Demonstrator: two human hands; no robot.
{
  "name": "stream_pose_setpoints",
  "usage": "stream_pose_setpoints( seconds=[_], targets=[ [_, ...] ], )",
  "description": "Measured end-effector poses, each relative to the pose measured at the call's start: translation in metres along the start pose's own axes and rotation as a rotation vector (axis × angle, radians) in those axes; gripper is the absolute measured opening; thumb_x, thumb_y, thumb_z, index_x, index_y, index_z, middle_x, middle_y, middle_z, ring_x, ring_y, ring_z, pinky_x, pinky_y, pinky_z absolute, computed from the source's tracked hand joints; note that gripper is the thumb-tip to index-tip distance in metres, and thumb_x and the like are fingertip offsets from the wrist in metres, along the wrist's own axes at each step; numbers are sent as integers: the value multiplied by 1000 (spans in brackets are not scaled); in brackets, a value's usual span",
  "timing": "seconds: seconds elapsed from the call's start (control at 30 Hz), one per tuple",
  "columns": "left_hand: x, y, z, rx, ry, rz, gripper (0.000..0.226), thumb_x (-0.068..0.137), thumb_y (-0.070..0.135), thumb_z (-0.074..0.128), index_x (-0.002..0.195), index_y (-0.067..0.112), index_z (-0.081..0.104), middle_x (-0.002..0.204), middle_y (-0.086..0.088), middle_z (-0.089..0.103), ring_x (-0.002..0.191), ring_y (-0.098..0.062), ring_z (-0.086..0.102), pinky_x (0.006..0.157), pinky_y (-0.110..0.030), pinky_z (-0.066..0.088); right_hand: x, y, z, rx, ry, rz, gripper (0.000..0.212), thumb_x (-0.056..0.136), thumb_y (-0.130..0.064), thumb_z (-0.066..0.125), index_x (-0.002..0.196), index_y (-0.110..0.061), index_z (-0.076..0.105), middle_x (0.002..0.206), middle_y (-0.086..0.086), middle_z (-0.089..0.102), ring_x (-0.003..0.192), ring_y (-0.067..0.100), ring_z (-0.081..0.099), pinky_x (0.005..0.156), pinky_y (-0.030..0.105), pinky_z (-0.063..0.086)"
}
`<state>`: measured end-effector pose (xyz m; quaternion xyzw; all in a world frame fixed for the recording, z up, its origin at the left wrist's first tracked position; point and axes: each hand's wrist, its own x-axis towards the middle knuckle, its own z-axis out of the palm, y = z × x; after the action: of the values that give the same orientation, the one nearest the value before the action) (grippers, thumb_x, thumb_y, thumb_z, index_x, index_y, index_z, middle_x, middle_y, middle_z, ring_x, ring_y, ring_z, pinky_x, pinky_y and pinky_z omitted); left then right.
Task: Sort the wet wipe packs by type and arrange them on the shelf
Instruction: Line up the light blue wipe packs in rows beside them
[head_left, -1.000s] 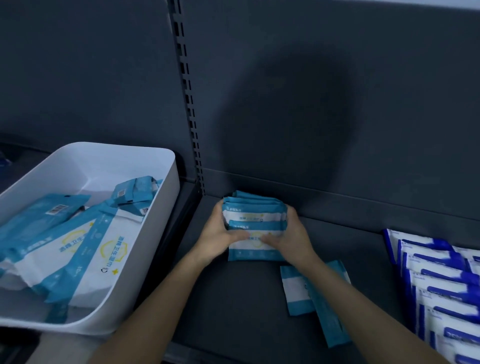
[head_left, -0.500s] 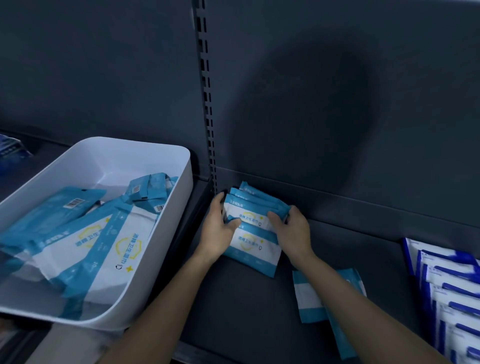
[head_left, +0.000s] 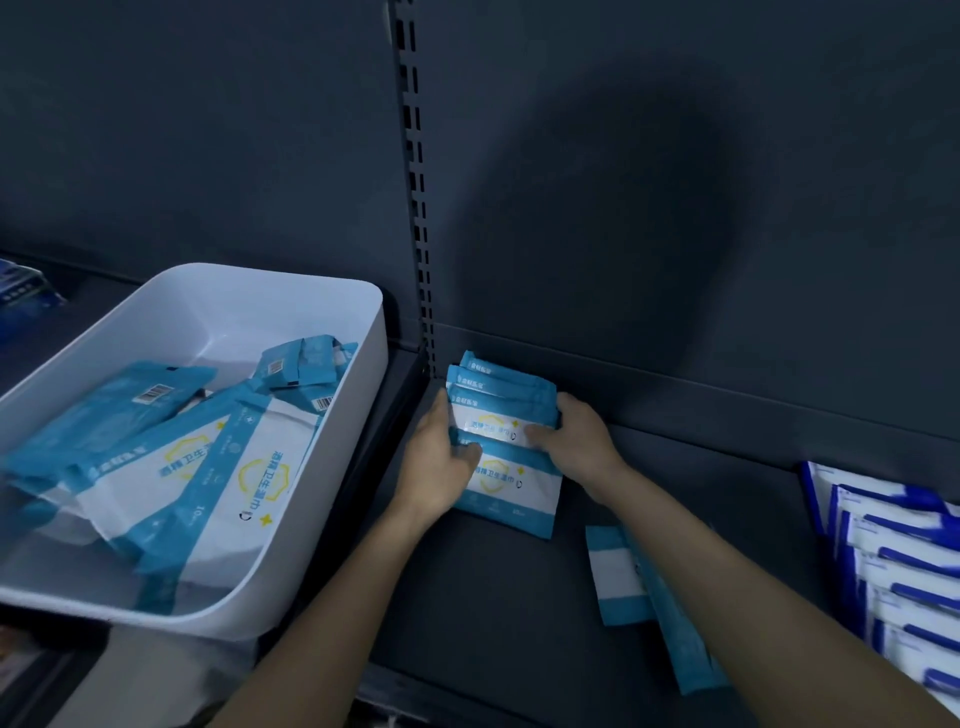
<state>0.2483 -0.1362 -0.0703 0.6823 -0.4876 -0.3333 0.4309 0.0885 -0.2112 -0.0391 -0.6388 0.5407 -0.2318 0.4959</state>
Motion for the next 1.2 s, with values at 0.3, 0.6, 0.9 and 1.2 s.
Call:
stream_pose_setpoints(
  seconds=[0.3, 0.6, 0.9, 1.2],
  targets=[
    [-12, 0, -9, 50, 39, 44, 47, 81, 8, 69, 123, 20, 49, 118, 1, 61, 105, -9, 61, 94, -33, 52, -8, -7, 4, -65, -6, 30, 14, 92, -6, 53, 104, -12, 58, 108, 9, 65, 87, 15, 59, 74, 29, 52],
    [-28, 0, -16, 99, 3, 27, 30, 89, -3, 56, 110, 18, 53, 105, 3, 61, 87, 1, 59, 62, -6, 46, -50, -12, -8, -335, -216, 175, 30, 79, -28, 77, 89, -22, 49, 91, -9, 55, 77, 6, 54, 50, 18, 42],
    [-25, 5, -22, 56, 13, 22, 36, 92, 1, 51, 125, 15, 56, 114, 4, 63, 100, -8, 59, 78, -8, 43, -42, -8, 4, -205, 94, 67, 18, 87, -10, 66, 76, -14, 53, 86, 6, 64, 74, 17, 64, 68, 38, 60],
    [-11, 13, -19, -144, -9, -93, 45, 89, 4, 62, 114, 38, 49, 105, 9, 68, 94, -7, 66, 83, -25, 54, -39, -7, 24, -144, 80, 44, 41, 81, -8, 71, 118, -10, 54, 116, 5, 61, 97, 13, 57, 80, 24, 49]
  ],
)
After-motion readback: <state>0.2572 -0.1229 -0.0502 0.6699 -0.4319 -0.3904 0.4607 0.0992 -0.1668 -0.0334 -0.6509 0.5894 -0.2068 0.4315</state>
